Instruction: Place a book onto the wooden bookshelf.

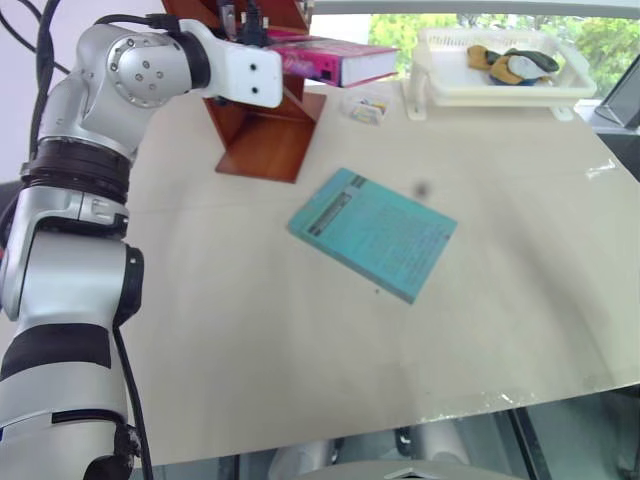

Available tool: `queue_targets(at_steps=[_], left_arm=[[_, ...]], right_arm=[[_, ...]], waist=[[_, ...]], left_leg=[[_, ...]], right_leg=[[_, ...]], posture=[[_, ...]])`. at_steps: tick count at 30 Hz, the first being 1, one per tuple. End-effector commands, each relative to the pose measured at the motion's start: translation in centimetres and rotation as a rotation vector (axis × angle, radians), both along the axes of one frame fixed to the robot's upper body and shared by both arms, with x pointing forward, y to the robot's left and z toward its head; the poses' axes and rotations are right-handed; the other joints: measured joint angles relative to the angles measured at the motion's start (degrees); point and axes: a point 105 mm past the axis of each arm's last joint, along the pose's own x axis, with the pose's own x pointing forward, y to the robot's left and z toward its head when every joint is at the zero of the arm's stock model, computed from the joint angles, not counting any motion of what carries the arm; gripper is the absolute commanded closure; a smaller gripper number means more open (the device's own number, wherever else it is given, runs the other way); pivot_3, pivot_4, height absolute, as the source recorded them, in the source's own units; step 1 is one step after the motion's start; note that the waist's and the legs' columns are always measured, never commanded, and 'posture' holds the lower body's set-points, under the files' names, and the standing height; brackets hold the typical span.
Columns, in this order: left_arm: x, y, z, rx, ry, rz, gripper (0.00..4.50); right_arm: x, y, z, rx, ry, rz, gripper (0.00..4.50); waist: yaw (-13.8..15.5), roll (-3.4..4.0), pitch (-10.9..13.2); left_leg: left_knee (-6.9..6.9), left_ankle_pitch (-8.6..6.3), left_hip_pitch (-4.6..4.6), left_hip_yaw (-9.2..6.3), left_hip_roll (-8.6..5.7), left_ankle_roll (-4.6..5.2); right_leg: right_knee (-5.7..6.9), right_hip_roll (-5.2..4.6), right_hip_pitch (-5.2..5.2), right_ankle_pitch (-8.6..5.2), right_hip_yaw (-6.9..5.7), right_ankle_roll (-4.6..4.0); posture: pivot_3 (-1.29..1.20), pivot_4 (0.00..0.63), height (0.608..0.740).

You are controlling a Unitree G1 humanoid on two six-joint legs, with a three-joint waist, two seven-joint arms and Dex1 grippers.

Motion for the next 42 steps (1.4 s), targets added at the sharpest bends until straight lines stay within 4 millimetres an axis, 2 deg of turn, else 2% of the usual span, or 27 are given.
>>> queue_targets(at_steps=[1, 4, 8, 12, 18, 24, 29, 30, 32, 36, 42], left_arm=[[-0.7, 3.0, 3.5, 0.021, -0.077, 0.14, 3.78], [-0.5, 4.3, 3.4, 0.038, -0.06, 0.217, 3.78], [-0.1, 4.7, 3.1, -0.015, -0.018, 0.272, 3.78], [0.0, 5.3, 2.5, -0.027, 0.021, 0.318, 3.78], [0.1, 5.3, 1.4, -0.032, 0.072, 0.349, 3.78], [0.1, 5.4, 1.3, -0.042, 0.08, 0.379, 3.78], [0.1, 5.3, 1.7, -0.06, 0.061, 0.388, 1.41], [0.1, 5.3, 1.7, -0.062, 0.059, 0.39, 0.81], [0.1, 5.3, 1.8, -0.069, 0.049, 0.393, 0.05], [0.2, 5.9, 1.6, -0.082, 0.063, 0.425, 0.05], [-0.9, 8.6, 0.8, -0.087, 0.079, 0.489, 0.05]], right_arm=[[-0.5, 0.2, 1.0, -0.028, -0.048, 0.008, 0.0], [-0.3, 0.2, 1.0, -0.031, -0.042, 0.014, 0.0], [0.1, 0.5, 1.0, -0.036, -0.041, 0.032, 0.0], [0.5, 0.5, 1.2, -0.043, -0.043, 0.044, 0.0], [1.0, 0.7, 2.0, -0.049, -0.055, 0.074, 0.0], [0.9, 1.0, 2.7, -0.042, -0.072, 0.129, 0.0], [1.1, 1.2, 2.6, -0.046, -0.069, 0.135, 0.0], [1.1, 1.2, 2.6, -0.047, -0.068, 0.137, 0.0], [1.2, 1.2, 2.6, -0.048, -0.066, 0.138, 0.0], [1.3, 1.2, 2.5, -0.047, -0.066, 0.135, 0.0], [1.3, 1.2, 2.4, -0.042, -0.058, 0.13, 0.0]], waist=[[0.07, 0.0, 0.0], [0.14, 0.0, 0.0], [0.1, 0.0, 0.0], [-1.26, 0.01, 0.0], [-1.7, 0.02, -0.01], [-1.84, 0.02, -0.01], [-1.78, 0.02, -0.01], [-1.62, 0.02, -0.01], [-1.27, 0.02, -0.01], [-0.82, 0.02, -0.01], [-1.12, 0.03, -0.01]], left_leg=[[0.0, 0.0, -0.01, -0.01, -0.01, 0.0], [-0.03, -0.01, 0.0, -0.04, -0.01, 0.01], [0.02, 0.0, 0.0, -0.01, -0.04, 0.01], [0.02, 0.0, 0.04, 0.04, 0.02, 0.0], [0.0, 0.0, 0.09, 0.13, 0.06, 0.01], [0.0, 0.0, 0.08, 0.13, 0.07, 0.01], [0.01, 0.0, 0.06, 0.1, 0.07, 0.01], [0.01, 0.0, 0.06, 0.1, 0.06, 0.01], [0.02, 0.0, 0.06, 0.1, 0.05, 0.01], [0.02, 0.0, 0.04, 0.04, 0.03, 0.01], [0.02, 0.0, 0.02, 0.02, 0.01, 0.0]], right_leg=[[0.0, 0.01, 0.0, 0.0, -0.01, 0.0], [0.01, 0.01, 0.0, 0.0, -0.05, 0.0], [0.02, -0.02, 0.01, 0.0, -0.05, 0.01], [0.08, 0.02, 0.0, 0.0, 0.0, 0.0], [0.09, 0.01, -0.01, 0.0, 0.08, 0.0], [0.1, 0.01, -0.02, 0.0, 0.08, 0.0], [0.1, 0.0, -0.03, 0.0, 0.06, 0.0], [0.11, -0.01, -0.03, 0.0, 0.06, 0.0], [0.11, -0.02, -0.03, 0.0, 0.06, 0.0], [0.11, -0.02, -0.03, 0.0, 0.01, 0.0], [0.11, -0.04, -0.06, 0.0, 0.0, 0.0]], posture=[[0.0, 0.15, 0.74], [0.0, 0.15, 0.74], [0.0, 0.15, 0.74], [0.0, 0.15, 0.74], [0.0, 0.15, 0.74], [0.0, 0.15, 0.74], [0.0, 0.15, 0.74], [0.0, 0.15, 0.74], [0.0, 0.15, 0.74], [0.0, 0.15, 0.74], [0.0, 0.15, 0.74]])
